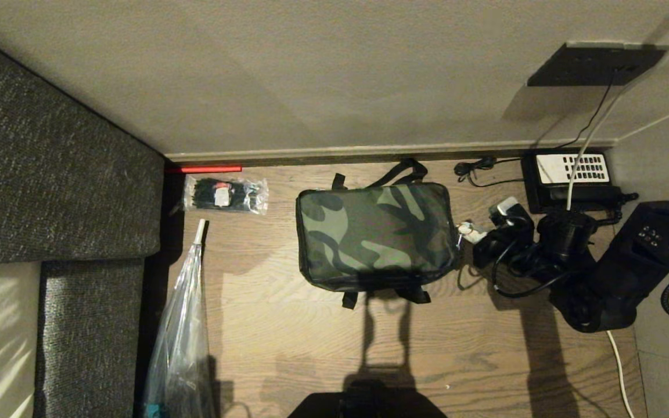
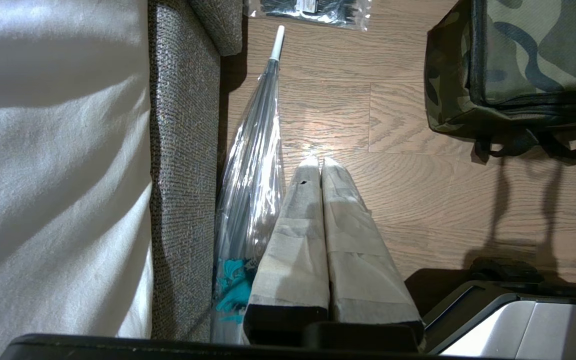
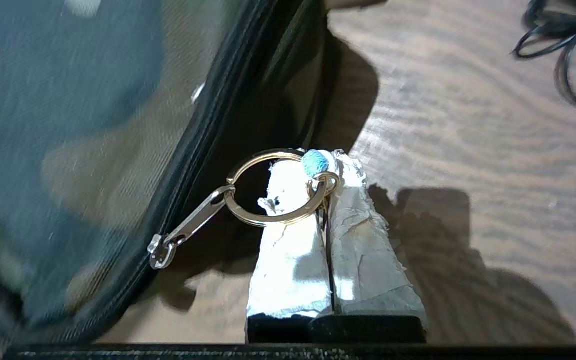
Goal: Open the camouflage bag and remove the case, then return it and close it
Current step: Open the top of the storage box
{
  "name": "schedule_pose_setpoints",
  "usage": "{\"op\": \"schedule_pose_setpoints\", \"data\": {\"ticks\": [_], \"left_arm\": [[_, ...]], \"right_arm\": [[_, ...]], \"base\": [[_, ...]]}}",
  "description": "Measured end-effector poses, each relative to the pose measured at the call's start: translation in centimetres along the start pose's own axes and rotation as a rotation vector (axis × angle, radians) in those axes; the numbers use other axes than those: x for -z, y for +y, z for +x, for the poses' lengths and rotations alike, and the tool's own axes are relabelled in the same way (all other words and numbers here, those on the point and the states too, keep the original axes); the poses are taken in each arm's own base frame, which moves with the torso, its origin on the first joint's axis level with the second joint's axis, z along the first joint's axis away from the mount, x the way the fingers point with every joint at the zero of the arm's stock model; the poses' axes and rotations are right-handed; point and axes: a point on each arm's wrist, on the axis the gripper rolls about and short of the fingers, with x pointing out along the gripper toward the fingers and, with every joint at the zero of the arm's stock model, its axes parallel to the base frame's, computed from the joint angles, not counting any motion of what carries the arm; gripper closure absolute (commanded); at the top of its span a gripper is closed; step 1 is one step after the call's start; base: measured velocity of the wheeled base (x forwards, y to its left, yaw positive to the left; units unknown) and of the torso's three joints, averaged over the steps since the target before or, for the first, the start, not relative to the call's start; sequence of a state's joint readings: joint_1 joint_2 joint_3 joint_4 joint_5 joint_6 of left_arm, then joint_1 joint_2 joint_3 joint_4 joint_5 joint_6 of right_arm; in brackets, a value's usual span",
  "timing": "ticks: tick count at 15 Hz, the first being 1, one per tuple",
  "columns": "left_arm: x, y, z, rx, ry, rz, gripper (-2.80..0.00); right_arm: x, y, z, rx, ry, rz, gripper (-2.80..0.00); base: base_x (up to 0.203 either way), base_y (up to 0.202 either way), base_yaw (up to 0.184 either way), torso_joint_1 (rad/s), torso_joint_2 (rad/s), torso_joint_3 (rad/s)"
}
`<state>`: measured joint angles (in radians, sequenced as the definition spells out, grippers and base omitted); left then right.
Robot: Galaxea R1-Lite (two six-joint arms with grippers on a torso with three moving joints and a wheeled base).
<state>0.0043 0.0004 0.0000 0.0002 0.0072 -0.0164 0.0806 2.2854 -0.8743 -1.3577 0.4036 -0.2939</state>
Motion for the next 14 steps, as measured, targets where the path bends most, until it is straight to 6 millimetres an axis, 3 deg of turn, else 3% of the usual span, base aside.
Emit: {"op": "schedule_pose_setpoints", "data": {"ticks": [14], "left_arm": [[0.0, 0.0, 0.0, 0.0, 0.0, 0.0, 0.0]], "right_arm": [[-2.4, -1.7, 2.5, 0.029, -0.134, 0.115, 0.0]], "base": [[0.0, 0.0, 0.0, 0.0, 0.0, 0.0]]}}
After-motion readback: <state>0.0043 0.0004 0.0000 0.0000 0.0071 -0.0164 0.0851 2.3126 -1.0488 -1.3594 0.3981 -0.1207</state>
